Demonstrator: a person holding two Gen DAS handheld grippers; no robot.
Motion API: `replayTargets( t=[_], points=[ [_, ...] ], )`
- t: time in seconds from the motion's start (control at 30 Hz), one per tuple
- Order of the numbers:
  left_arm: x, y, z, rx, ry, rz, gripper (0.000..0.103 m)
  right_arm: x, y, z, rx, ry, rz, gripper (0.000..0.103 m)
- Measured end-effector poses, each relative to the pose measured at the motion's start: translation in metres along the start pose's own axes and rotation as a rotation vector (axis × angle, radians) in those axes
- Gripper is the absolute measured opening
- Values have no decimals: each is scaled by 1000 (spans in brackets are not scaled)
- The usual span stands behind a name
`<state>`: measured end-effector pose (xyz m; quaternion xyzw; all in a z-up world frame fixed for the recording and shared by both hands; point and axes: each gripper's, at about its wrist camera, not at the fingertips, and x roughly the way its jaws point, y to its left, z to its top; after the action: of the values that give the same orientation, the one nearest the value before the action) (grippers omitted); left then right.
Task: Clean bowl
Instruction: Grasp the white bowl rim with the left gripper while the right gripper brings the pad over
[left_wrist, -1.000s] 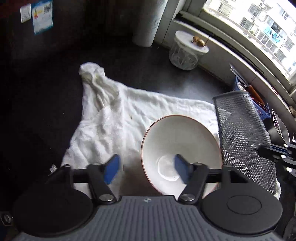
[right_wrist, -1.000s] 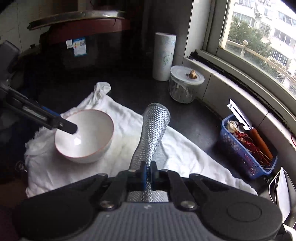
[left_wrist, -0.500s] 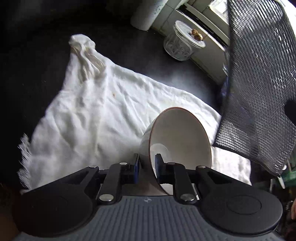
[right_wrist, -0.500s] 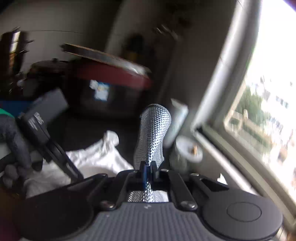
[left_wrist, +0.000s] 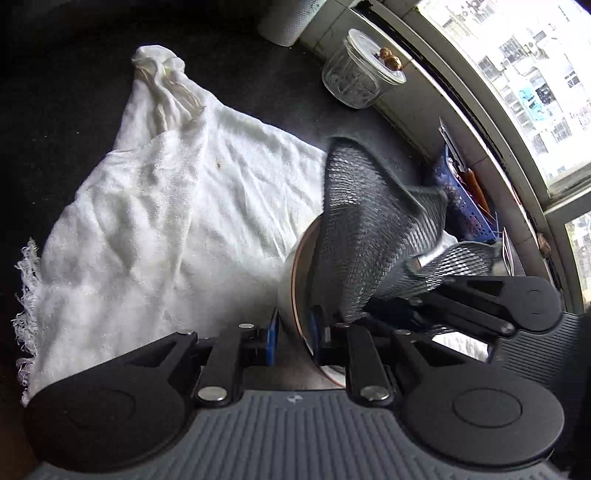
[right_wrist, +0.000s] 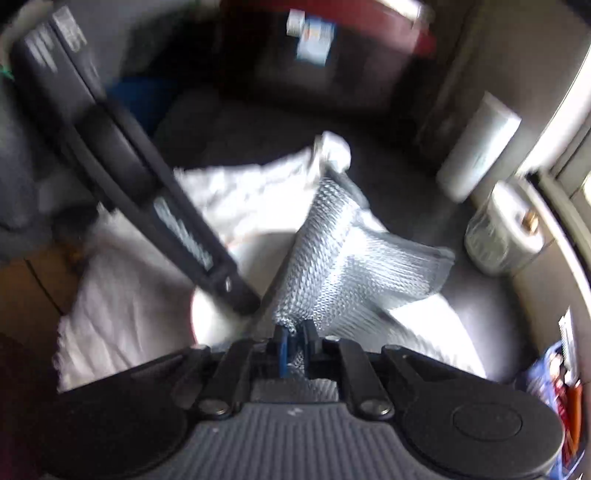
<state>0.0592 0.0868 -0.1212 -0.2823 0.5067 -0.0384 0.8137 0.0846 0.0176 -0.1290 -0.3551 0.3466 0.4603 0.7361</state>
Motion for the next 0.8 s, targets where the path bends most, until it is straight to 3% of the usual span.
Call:
replayTargets(
  t=[0.2,0.37,0.47,0.8],
  points=[
    [7,4,3,5,10,-19,17,10,-9,4,123,6,73,11],
    [7,2,8,74,-15,0,18,12,-11,7,141,24,92,11],
    [8,2,11,64,2,5,18,13,-7,7,130,29,69,10],
    [25,26,-10,-408,68,-188,17,-13,-19,0,165,47,7,10]
  ],
)
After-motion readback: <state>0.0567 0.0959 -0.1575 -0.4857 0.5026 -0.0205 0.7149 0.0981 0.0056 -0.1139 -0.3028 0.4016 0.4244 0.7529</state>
